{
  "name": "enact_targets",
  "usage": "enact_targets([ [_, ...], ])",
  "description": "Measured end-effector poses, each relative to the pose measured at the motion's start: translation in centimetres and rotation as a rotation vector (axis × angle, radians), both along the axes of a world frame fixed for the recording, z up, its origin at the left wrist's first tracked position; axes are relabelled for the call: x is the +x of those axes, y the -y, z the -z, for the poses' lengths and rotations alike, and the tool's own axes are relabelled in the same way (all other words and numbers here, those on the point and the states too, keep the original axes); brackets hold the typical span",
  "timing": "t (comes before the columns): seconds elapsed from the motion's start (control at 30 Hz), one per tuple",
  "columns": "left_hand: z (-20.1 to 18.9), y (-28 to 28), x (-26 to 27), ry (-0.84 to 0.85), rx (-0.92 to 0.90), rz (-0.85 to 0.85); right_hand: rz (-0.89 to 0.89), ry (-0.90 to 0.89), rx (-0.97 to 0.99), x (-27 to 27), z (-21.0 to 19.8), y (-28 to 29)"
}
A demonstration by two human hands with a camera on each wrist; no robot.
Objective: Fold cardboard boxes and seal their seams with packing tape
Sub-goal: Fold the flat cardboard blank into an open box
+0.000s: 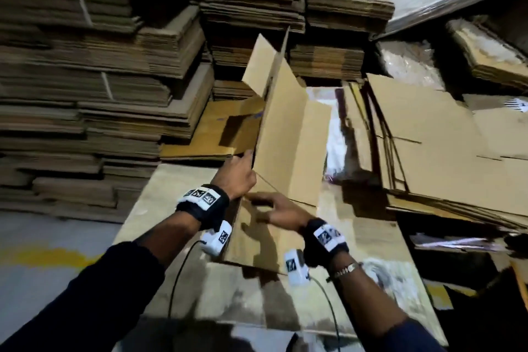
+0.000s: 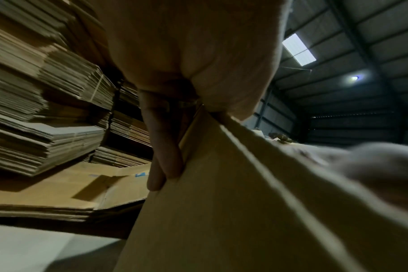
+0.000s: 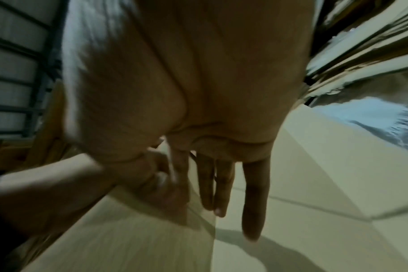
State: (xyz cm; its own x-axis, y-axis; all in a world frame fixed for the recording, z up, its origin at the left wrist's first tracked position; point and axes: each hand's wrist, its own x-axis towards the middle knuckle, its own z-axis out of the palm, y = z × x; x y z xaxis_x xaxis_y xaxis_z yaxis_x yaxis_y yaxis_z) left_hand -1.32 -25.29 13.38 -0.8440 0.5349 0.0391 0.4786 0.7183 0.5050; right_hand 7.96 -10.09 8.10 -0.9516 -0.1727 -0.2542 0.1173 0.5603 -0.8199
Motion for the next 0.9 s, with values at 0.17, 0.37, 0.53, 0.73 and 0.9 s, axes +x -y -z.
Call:
enact_targets([
  [0.17,0.1,4.6,2.9,-0.038,-0.077,-0.002,0.387,-0.212,-0.001,-3.8,-2.8,3.3],
  [0.37,-0.2,4.9,5.8,-0.053,-0.094,0.012,0.566,-0.193,-0.146,-5.8,-7.1,6.9],
  [0.53,-0.2,5.1,6.0,-0.053,-0.115,0.034,0.482,-0.235,-0.039,-6.5,-6.1,6.7],
  [0.73,1.7,6.0,4.8,-0.004,-0.074,0.046,0.617,-0.172,-0.103,-6.5,-3.0,4.9],
  [0.9,2.7,6.2,2.4,0.154,-0.029,-0.068,0.628,-0.215,0.008,-6.2,-1.7,3.8],
])
